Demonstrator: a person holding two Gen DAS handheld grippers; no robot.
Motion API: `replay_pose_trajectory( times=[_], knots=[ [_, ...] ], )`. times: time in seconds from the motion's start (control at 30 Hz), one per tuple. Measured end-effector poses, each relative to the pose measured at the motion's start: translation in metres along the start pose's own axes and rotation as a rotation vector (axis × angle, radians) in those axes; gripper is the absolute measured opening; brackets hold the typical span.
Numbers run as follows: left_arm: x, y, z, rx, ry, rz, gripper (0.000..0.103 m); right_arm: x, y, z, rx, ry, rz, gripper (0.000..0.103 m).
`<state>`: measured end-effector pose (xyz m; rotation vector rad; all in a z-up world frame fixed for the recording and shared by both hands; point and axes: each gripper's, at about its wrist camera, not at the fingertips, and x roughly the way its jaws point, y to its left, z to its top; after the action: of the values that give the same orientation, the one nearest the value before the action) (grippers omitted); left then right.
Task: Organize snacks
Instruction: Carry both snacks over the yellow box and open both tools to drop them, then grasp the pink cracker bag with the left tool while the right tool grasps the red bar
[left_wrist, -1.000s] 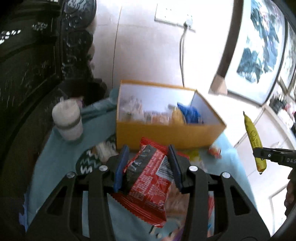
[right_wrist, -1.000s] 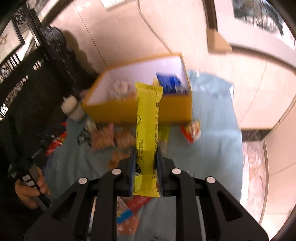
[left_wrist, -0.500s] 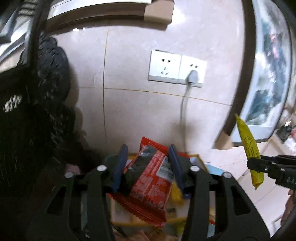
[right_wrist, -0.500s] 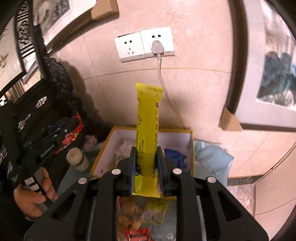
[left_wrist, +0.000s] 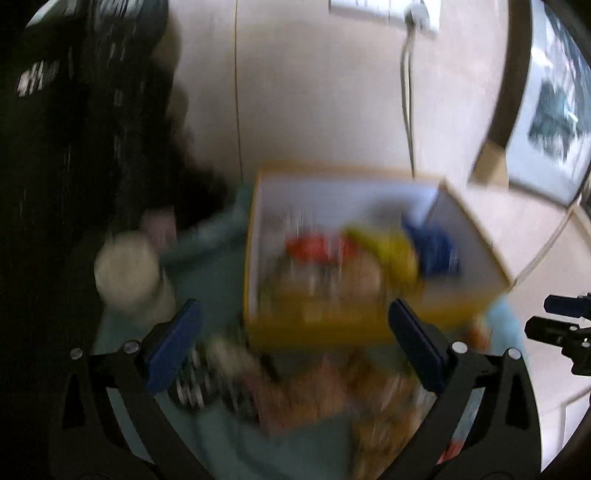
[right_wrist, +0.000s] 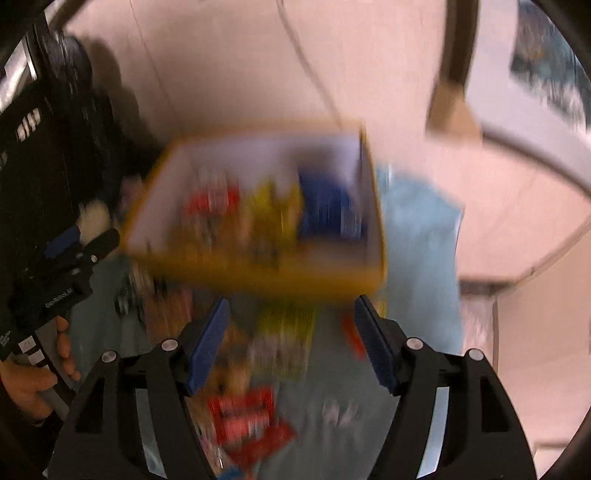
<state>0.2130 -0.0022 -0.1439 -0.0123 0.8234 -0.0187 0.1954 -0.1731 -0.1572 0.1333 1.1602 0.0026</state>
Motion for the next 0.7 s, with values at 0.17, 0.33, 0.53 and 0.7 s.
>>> replay_pose_trajectory(
  times=[0.17,0.33,0.53,0.7],
  knots=[
    [0.024,0.010,-0.085,0.037,0.163,0.072,0.101,0.045,0.000,-0.080,0.045,0.150,-0.033,0.070],
    [0.028,0.029,-0.096,0.002,0.163,0.108,0.101,0.063,0.007,-0.120,0.095,0.225,-0.027,0.070],
    [0.042,0.010,-0.075,0.060,0.123,0.087,0.101,0.078,0.029,-0.133,0.039,0.263,-0.055,0.070],
    [0.072,-0.015,-0.072,0.148,0.125,0.070,0.101,0.091,0.057,-0.139,-0.089,0.231,-0.084,0.070]
  ],
)
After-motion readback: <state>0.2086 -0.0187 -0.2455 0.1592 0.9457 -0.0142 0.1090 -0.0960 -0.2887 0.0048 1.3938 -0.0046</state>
